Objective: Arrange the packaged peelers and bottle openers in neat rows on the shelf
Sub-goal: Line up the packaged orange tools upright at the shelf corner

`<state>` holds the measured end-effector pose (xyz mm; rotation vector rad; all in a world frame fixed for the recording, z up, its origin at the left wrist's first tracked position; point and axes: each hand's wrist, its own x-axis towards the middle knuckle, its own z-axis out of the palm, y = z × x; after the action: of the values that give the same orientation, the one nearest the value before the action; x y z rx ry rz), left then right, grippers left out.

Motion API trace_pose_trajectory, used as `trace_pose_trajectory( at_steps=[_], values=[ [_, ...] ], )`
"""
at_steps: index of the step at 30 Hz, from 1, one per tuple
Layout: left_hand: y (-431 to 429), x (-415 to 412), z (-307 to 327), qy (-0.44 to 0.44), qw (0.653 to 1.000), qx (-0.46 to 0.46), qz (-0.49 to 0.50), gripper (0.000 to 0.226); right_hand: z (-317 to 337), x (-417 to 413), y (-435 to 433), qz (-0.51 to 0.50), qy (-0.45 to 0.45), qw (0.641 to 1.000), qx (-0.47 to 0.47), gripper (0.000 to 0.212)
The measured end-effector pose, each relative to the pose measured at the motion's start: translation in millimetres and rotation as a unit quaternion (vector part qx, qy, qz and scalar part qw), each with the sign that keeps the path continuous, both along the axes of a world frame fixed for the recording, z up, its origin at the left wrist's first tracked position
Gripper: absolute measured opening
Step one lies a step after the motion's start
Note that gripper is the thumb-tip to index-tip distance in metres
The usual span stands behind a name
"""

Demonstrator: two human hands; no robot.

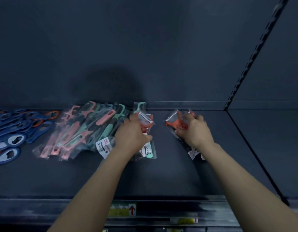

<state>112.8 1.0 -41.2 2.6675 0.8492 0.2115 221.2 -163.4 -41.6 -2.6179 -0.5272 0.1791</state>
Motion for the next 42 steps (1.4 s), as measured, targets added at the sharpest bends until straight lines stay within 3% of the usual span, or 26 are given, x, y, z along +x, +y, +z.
trace_pose_trajectory(
  at_steps=[4, 7, 10, 12, 17, 21, 28, 34, 42],
  values=[
    [3.6, 3.6, 4.2, -0.023, 0.999, -0.045, 0.008, 0.045, 0.1, -1.9, -5.8, -0.010, 0.041, 0.990, 0.132, 0.050],
    [-3.0, 6.9, 13.5, -0.058, 0.997, -0.049, -0.015, 0.028, -1.4, -2.9, -12.5, -0.049, 0.070, 0.964, 0.253, 0.052],
    [-14.1, 16.4, 21.4, -0.083, 0.994, -0.057, -0.049, 0.030, -1.8, -2.6, -21.5, -0.079, 0.094, 0.938, 0.323, 0.061],
    [-26.2, 24.9, 23.3, -0.104, 0.989, -0.083, -0.069, 0.035, 0.1, -2.3, -30.7, -0.107, 0.099, 0.920, 0.364, 0.056],
    [-69.2, 42.9, 23.5, -0.144, 0.966, -0.195, -0.086, 0.039, 4.6, -1.5, -68.3, -0.161, 0.061, 0.920, 0.352, 0.025],
    [-113.8, 59.6, 22.1, -0.166, 0.925, -0.324, -0.111, 0.041, 11.7, 3.2, -110.0, -0.163, 0.061, 0.909, 0.379, 0.007],
    [-232.8, 96.3, 16.4, -0.140, 0.910, -0.368, -0.130, 0.041, 19.2, 30.7, -220.0, -0.176, 0.079, 0.899, 0.393, 0.003],
    [-332.7, 127.6, 17.5, -0.133, 0.905, -0.385, -0.124, 0.055, 25.1, 58.6, -312.0, -0.197, 0.088, 0.890, 0.402, 0.007],
    [-410.8, 185.8, 18.8, -0.106, 0.889, -0.418, -0.151, 0.043, 31.2, 96.2, -395.3, -0.242, 0.080, 0.880, 0.401, 0.010]
  ],
)
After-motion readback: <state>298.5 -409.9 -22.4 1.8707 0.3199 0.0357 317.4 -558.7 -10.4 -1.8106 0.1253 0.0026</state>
